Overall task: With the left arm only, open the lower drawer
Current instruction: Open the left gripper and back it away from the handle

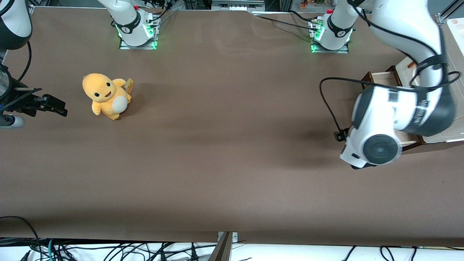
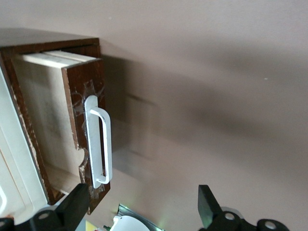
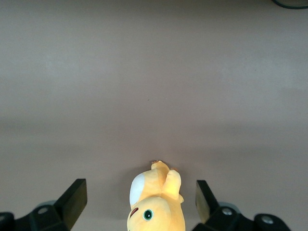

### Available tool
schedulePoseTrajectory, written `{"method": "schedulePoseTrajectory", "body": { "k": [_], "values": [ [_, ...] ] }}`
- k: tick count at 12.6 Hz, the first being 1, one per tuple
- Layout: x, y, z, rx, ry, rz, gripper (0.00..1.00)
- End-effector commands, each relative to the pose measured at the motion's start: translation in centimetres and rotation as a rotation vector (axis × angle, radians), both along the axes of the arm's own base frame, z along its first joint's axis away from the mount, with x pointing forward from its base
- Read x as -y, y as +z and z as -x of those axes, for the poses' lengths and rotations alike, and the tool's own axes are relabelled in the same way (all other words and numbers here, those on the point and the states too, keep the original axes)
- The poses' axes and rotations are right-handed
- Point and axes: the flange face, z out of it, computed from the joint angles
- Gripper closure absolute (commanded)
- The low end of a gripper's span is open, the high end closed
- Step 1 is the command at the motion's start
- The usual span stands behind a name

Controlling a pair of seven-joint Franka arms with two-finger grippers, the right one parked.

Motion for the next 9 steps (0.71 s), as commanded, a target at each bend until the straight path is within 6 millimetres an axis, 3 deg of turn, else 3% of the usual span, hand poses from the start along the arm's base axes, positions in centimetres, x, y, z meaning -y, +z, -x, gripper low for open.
{"method": "schedulePoseTrajectory", "body": {
  "k": [1,5,9],
  "values": [
    [-1.9,3.2,-0.7,0.063,-0.053,0.162,0.00],
    [-4.8,5.8,-1.5,0.164,-0.019,0.265,0.00],
    [-6.8,7.1,-1.4,0.192,-0.125,0.296,0.00]
  ]
}}
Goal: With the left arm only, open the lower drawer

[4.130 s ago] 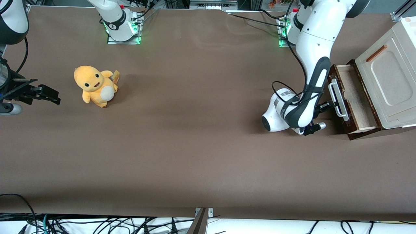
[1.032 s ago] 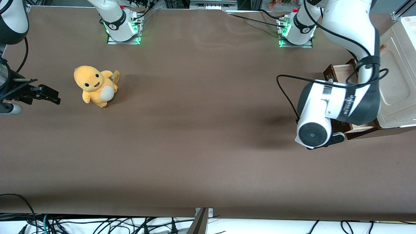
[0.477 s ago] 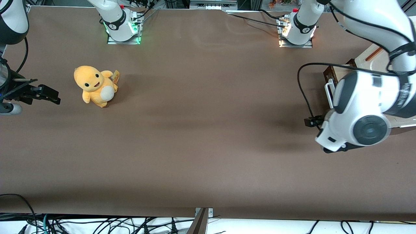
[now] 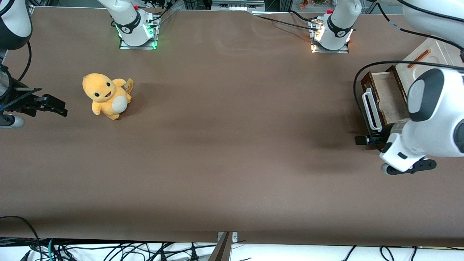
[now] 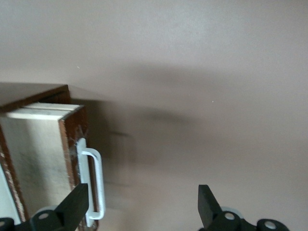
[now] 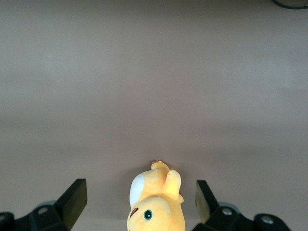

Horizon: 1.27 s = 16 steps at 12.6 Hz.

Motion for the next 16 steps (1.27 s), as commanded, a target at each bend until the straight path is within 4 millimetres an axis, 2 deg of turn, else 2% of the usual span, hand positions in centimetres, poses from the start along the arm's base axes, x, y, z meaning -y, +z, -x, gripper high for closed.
{"method": "schedulePoseTrajectory", "body": {
  "k": [1,8,10,14,15,16],
  "values": [
    [-0.5,1.0,0.7,0.046,-0.032,0.038,0.00],
    [-1.6,0.6,2.9,0.103,-0.019,0.035,0.00],
    [-1.6,-0.2,3.6,0.119,-0.029,0.045,0.00],
    [-1.6,0.3,3.7,0.145,-0.075,0.067,0.00],
    [-1.8,0.5,3.8,0.146,-0.114,0.087,0.00],
    [-3.1,0.8,3.7,0.153,-0.099,0.121,0.00]
  ]
}}
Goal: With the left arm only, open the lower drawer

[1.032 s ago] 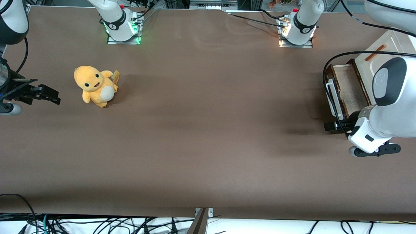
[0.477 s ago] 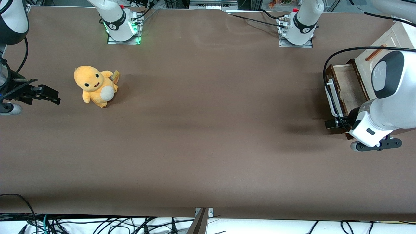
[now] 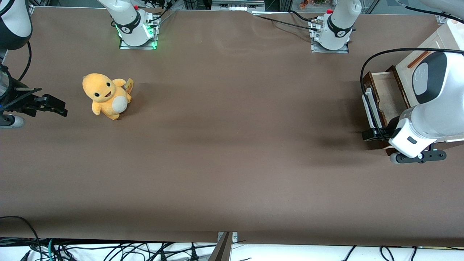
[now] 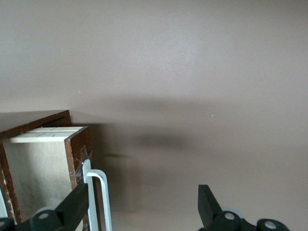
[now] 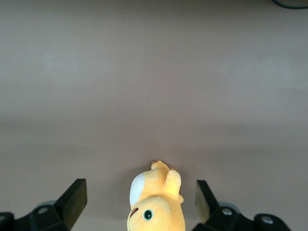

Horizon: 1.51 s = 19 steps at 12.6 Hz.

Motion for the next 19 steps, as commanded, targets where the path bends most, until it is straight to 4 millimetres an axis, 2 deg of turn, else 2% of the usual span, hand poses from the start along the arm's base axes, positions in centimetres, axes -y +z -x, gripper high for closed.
{"method": "schedulePoseTrajectory", "body": {
  "k": [1,5,12,19],
  "values": [
    [-2.7,1.0,0.8,0.019,-0.015,0.082,0.00],
    [-2.8,1.4,0.2,0.075,-0.067,0.087,0.00],
    [-2.5,1.3,0.2,0.074,-0.072,0.072,0.00],
    [-3.1,2.1,0.2,0.065,-0.079,0.038,0.00]
  ]
}}
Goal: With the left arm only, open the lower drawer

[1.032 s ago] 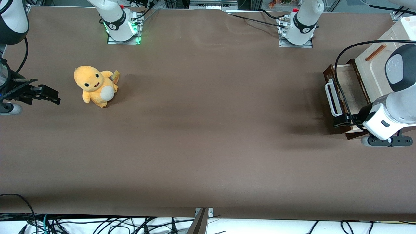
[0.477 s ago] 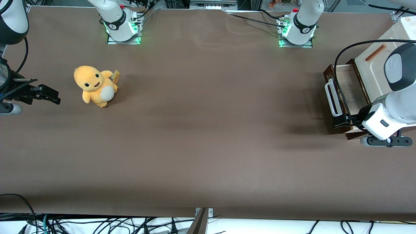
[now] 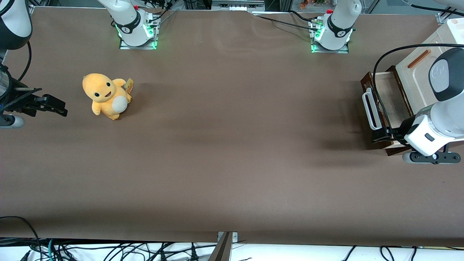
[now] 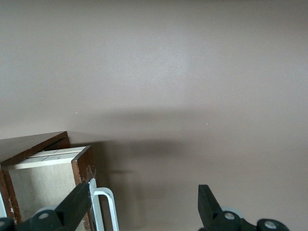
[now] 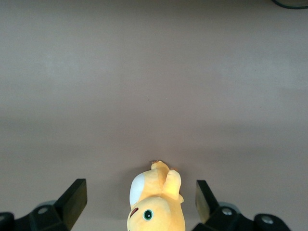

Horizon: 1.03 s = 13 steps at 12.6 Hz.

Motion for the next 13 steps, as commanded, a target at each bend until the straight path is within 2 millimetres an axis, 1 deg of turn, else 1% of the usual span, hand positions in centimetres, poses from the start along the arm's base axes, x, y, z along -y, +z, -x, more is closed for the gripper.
{"method": "schedulePoseTrajectory", "body": {
  "k": [1,3,4,6,9,13],
  "values": [
    [-0.3,1.4,0.6,0.005,-0.024,-0.017,0.00],
    [-0.1,1.4,0.5,0.005,-0.028,-0.014,0.00],
    [0.0,1.0,0.4,0.002,-0.029,-0.007,0.00],
    [0.8,1.3,-0.1,0.014,-0.036,-0.006,0.00],
    [0.2,1.4,-0.1,0.015,-0.031,-0.011,0.00],
    [0.9,1.3,-0.1,0.014,-0.041,-0.015,0.00]
  ]
}}
